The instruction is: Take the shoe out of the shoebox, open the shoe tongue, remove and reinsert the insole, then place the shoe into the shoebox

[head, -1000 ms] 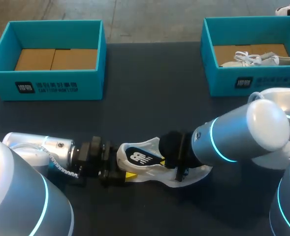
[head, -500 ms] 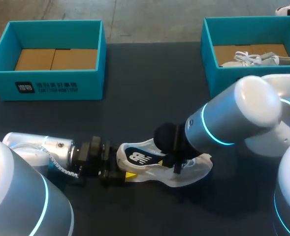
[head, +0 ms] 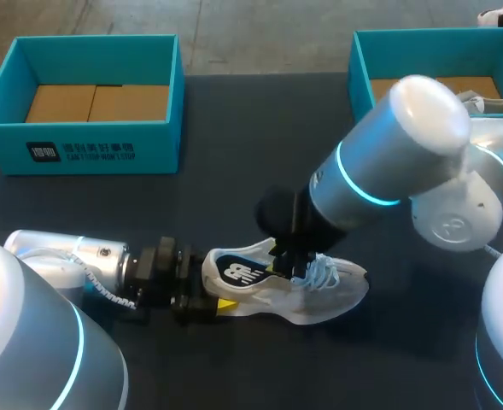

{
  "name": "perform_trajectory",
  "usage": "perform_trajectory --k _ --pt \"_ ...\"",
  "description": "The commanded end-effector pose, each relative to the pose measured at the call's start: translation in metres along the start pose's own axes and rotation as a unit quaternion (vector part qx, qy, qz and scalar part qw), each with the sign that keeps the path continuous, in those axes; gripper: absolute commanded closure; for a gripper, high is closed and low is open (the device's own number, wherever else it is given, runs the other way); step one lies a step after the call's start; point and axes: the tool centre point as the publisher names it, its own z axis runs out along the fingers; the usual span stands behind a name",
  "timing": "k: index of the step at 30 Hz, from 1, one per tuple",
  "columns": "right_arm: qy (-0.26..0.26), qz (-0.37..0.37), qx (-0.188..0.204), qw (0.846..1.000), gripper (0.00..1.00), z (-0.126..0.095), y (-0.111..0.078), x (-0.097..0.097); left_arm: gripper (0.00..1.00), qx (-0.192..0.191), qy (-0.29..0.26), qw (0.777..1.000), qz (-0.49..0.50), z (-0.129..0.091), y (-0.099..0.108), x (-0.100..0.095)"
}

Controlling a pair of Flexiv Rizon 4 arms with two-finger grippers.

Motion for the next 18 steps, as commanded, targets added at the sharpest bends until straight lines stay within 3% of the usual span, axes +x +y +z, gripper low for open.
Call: perform_trajectory --k 1,18 --pt "0.029 -0.006 -0.007 1.0 0.69 0.004 0.005 -0.003 1.0 0.0 -0.001 1.0 0.0 -0.002 0.003 -0.002" --pt "0.096 -0.012 0.01 0.995 0.76 0.015 0.019 -0.003 1.0 0.0 -0.001 1.0 0.0 -0.002 0.003 -0.002"
